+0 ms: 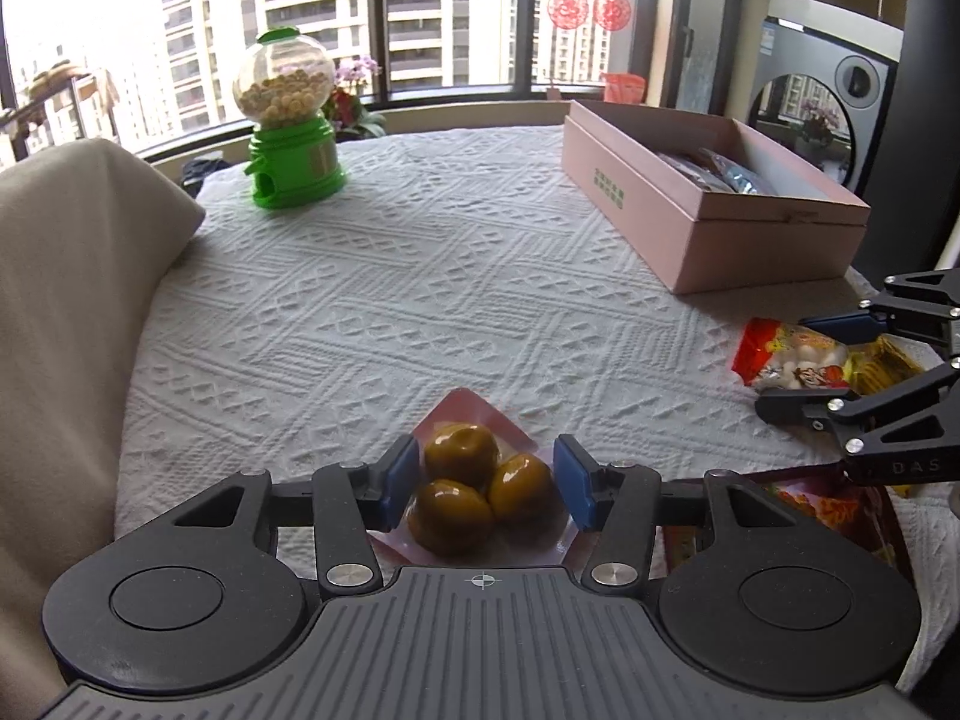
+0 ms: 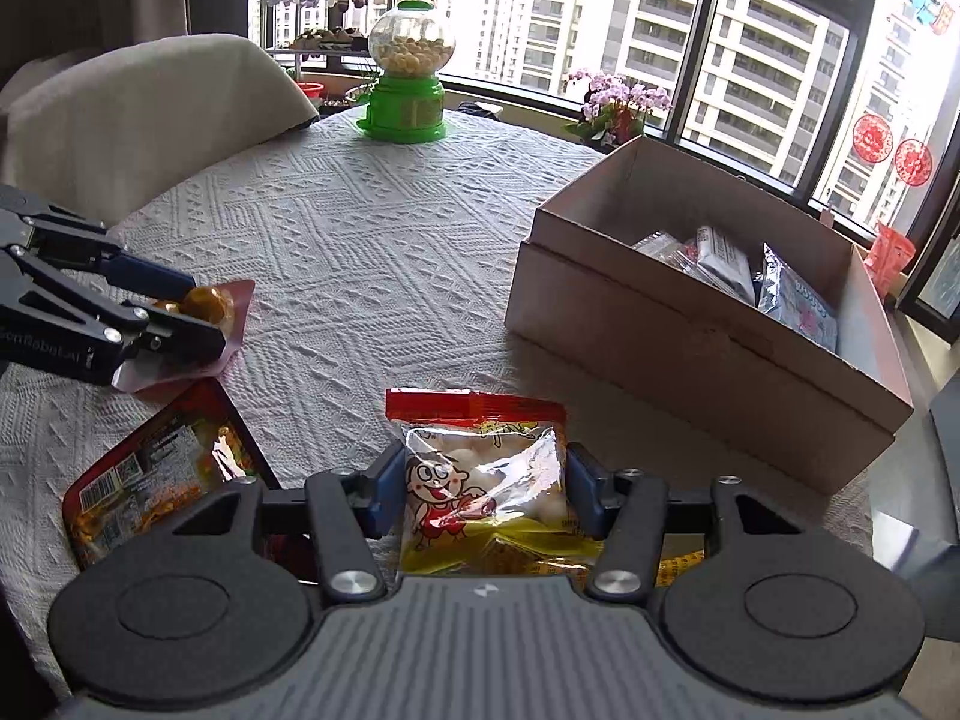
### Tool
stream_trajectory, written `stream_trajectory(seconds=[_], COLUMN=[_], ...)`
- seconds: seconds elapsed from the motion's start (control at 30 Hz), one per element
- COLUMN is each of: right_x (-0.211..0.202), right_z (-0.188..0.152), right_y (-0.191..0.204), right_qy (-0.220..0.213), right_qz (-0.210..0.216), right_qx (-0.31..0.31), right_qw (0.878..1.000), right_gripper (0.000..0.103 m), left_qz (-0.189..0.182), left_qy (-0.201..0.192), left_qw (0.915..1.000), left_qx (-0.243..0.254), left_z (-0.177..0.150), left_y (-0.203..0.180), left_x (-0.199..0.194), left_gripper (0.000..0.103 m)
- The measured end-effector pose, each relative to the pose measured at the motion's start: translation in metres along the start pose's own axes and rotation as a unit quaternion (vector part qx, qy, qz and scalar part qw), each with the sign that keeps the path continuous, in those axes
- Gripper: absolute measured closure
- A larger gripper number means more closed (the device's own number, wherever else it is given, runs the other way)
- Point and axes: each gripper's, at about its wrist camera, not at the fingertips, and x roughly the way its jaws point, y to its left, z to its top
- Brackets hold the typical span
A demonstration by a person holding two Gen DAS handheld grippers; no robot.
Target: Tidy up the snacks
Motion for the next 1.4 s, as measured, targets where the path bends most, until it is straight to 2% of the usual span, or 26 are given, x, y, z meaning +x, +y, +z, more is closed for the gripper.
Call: stream_trajectory(seconds=[0.13, 0.2, 0.33, 0.47, 0.63, 0.7, 1.03, 1.07, 1.13, 1.2, 1.3, 1.33, 1.37, 1.4], right_x=[0.003, 0.005, 0.007, 0.010, 0.011, 0.011, 0.011, 0.011, 0.006, -0.003, -0.022, -0.029, -0.035, -0.041], right_z=[0.003, 0.003, -0.001, -0.003, -0.005, -0.005, -0.006, -0.006, -0.006, -0.002, 0.002, 0.003, 0.003, 0.002], right_y=[0.001, -0.001, -0.010, -0.018, -0.017, -0.017, -0.016, -0.015, -0.012, -0.007, -0.008, -0.011, -0.014, -0.018], right_qy=[-0.002, -0.001, 0.001, 0.000, -0.002, -0.002, -0.008, -0.009, -0.015, -0.018, -0.043, -0.049, -0.054, -0.058], right_qz=[-0.003, -0.004, 0.004, 0.011, 0.008, 0.008, 0.004, 0.003, 0.011, 0.011, 0.021, 0.025, 0.028, 0.028], right_qx=[0.005, 0.017, 0.044, 0.071, 0.073, 0.074, 0.077, 0.077, 0.064, 0.049, 0.049, 0.052, 0.056, 0.061], right_qw=[1.000, 1.000, 0.999, 0.997, 0.997, 0.997, 0.997, 0.997, 0.998, 0.999, 0.998, 0.997, 0.997, 0.996], right_gripper=[0.036, 0.031, 0.026, 0.020, 0.019, 0.018, 0.018, 0.022, 0.049, 0.051, 0.051, 0.051, 0.051, 0.051], left_qz=[0.009, 0.010, 0.006, 0.016, 0.023, 0.025, 0.009, 0.008, 0.000, -0.008, 0.001, 0.004, 0.008, 0.005], left_qy=[-0.005, -0.009, -0.019, -0.012, 0.009, 0.022, 0.009, 0.010, 0.008, 0.002, -0.016, -0.023, -0.035, -0.042], left_qw=[0.9998, 0.9997, 0.9996, 0.9998, 0.9996, 0.9994, 0.9999, 0.9999, 0.9998, 0.9999, 0.9998, 0.9997, 0.9993, 0.9991], left_qx=[-0.018, -0.021, -0.019, -0.006, 0.011, 0.012, -0.009, -0.011, -0.016, -0.015, -0.008, -0.006, -0.004, -0.004], left_z=[0.006, 0.008, 0.009, 0.010, 0.005, 0.003, 0.005, 0.006, 0.005, 0.004, 0.002, 0.001, 0.001, 0.003], left_y=[0.014, 0.016, 0.016, 0.014, 0.011, 0.011, 0.015, 0.015, 0.014, 0.013, 0.009, 0.007, 0.005, 0.004], left_x=[0.007, 0.005, -0.008, -0.017, -0.011, -0.003, 0.009, 0.009, 0.008, 0.006, 0.000, -0.004, -0.010, -0.016], left_gripper=[0.046, 0.050, 0.050, 0.050, 0.050, 0.046, 0.046, 0.046, 0.048, 0.050, 0.054, 0.059, 0.076, 0.086])
